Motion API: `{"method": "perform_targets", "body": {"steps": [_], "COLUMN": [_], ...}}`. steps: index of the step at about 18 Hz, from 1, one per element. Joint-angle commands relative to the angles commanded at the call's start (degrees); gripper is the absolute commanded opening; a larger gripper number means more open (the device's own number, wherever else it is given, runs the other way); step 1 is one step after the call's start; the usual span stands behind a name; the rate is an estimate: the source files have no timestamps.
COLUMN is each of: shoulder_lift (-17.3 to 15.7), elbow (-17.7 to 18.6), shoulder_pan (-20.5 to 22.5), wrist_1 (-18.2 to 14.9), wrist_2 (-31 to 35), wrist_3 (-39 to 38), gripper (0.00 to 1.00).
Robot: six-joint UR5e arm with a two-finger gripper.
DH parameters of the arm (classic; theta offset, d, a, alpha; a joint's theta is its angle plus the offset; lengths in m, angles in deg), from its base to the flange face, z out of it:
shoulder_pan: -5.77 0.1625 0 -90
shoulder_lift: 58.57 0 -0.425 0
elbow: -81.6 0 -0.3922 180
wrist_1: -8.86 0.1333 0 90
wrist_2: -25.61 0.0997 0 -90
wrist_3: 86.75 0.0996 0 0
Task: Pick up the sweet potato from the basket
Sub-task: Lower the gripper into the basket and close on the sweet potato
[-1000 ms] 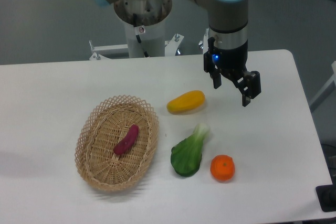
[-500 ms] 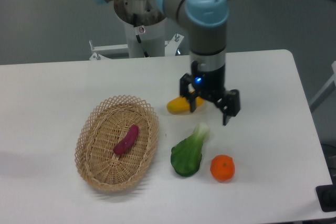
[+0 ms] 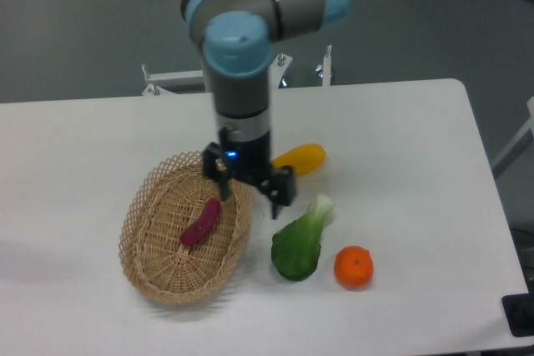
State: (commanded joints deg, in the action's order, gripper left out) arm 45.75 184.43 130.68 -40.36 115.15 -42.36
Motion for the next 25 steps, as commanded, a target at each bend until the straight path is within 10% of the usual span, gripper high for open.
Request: {"method": "perform_targets", "body": {"steps": [6, 22, 25], "shoulder_lift": [6.5, 11.4, 11.6], "elbow": [0.1, 1.8, 1.5], "shoulder_pan": [-4.2, -4.4, -4.4], "wrist_1": [1.6, 3.3, 3.3], "wrist_2": [3.4, 4.0, 4.0], "wrist_3": [0.0, 1.1, 1.4], "gripper": [1.00, 1.00, 0.65]}}
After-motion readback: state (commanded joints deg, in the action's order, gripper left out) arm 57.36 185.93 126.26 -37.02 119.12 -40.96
